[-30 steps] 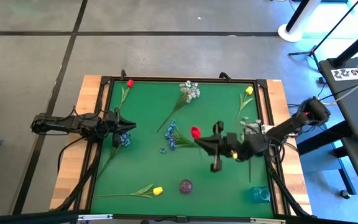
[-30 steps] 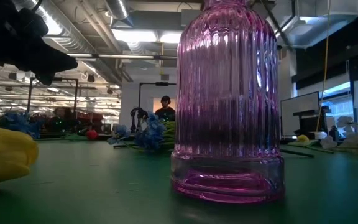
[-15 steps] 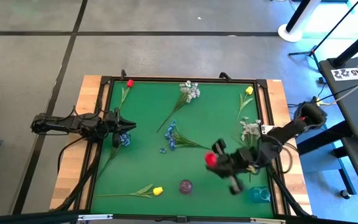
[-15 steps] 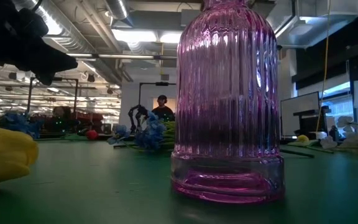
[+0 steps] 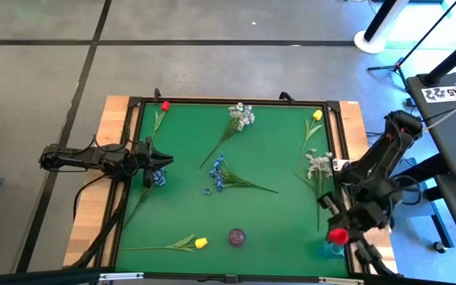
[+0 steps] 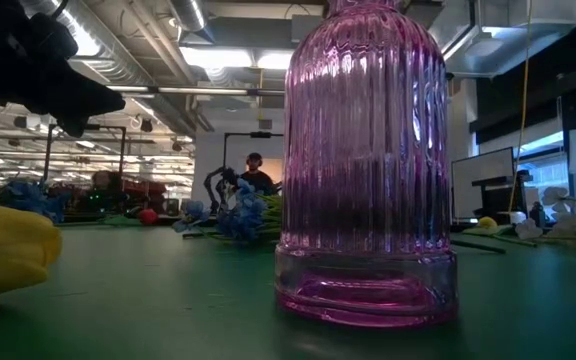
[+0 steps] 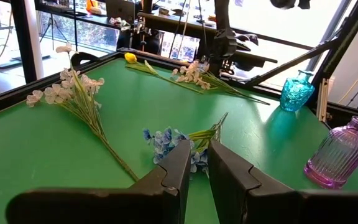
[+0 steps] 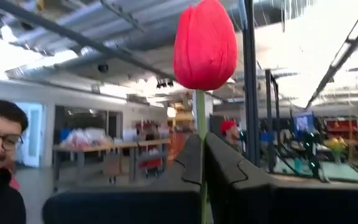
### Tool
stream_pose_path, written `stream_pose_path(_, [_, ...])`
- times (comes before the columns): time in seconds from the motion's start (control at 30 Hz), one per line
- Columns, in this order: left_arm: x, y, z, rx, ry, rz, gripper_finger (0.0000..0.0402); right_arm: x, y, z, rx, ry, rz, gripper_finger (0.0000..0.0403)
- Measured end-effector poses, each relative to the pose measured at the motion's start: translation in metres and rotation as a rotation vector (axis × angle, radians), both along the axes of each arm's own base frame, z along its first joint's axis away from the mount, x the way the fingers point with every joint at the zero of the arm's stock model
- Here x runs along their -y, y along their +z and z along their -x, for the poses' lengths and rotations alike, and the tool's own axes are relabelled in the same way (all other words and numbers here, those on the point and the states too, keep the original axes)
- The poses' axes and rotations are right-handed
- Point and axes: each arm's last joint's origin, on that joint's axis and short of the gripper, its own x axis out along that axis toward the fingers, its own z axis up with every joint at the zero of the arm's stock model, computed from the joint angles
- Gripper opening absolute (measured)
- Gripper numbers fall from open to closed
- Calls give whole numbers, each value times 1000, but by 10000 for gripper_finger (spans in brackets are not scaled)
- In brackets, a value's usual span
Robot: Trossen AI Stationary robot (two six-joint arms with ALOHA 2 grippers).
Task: Sort flowers into vase by color
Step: Put the right red flower into the violet vase
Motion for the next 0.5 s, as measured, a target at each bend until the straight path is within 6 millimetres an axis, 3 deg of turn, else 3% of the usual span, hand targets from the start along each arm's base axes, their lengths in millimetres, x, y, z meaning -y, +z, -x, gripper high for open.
stream_pose_path(0.17, [0,0,0,0,0,0,53,30,-40,18,16,51,-122,1])
stream_pose_path(0.3, [0,0,0,0,0,0,53,56,-47,37,151,186,-237,1])
stream_pose_path(0.5, [0,0,0,0,0,0,53,75,-53,52,165,319,-270,1])
